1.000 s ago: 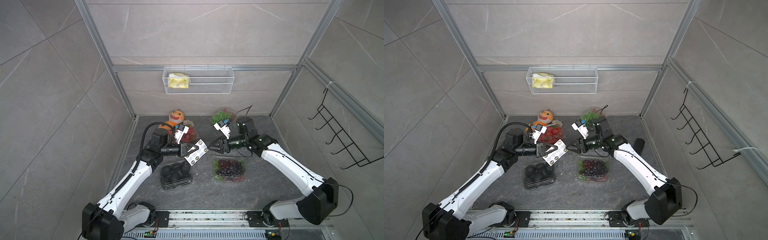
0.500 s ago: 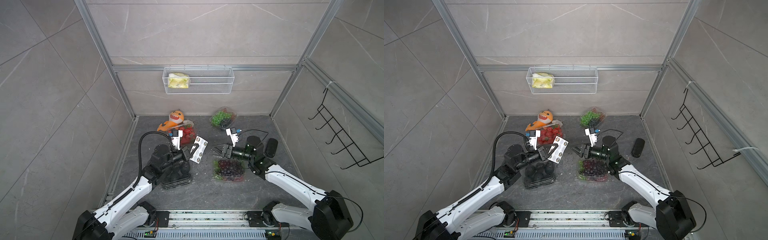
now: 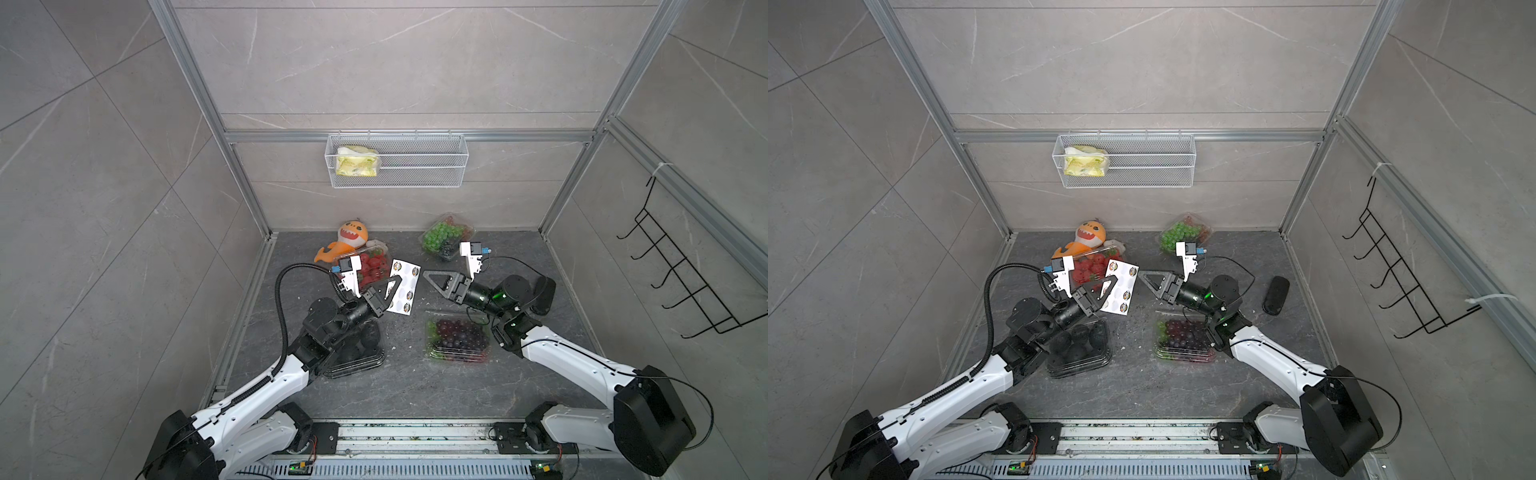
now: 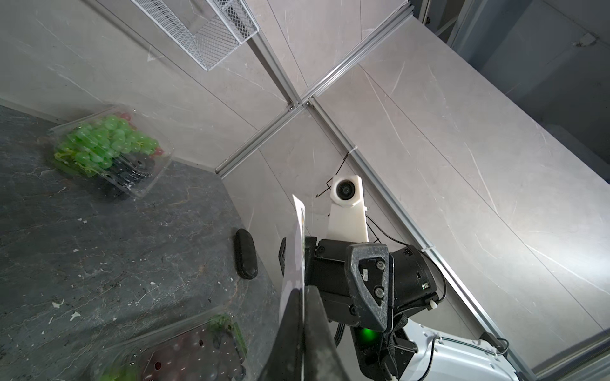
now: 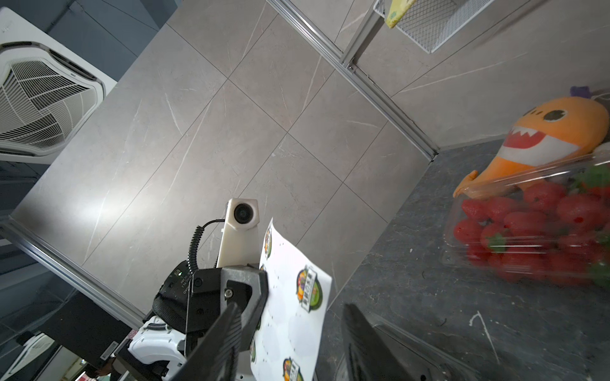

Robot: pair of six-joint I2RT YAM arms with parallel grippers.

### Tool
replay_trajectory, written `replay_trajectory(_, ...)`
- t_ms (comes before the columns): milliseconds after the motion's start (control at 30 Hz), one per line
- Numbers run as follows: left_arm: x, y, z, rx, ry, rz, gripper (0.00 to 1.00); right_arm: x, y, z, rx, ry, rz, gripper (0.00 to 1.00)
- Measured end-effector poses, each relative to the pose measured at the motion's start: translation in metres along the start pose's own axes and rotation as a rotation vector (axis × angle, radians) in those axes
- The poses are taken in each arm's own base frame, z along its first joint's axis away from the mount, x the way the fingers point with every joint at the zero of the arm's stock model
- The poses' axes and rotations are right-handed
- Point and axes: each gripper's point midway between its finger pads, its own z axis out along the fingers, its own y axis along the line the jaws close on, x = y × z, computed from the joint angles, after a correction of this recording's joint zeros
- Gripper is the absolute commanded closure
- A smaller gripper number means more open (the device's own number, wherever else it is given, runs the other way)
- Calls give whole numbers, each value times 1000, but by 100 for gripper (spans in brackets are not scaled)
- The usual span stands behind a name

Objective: Label fruit boxes
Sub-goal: Pick up the label sticker from the center of the board.

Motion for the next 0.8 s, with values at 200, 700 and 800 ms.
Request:
replay_trajectory(200, -8, -3, 2, 17, -42, -24, 100, 15, 10, 9, -43, 36, 26, 55)
replay_trajectory(700, -20, -16, 0, 62, -90, -52, 100, 40, 23, 19, -105, 85, 45, 50)
replay_trajectory(800, -23, -20, -4, 65, -99, -32, 100, 40, 21, 19, -97, 81, 48, 48)
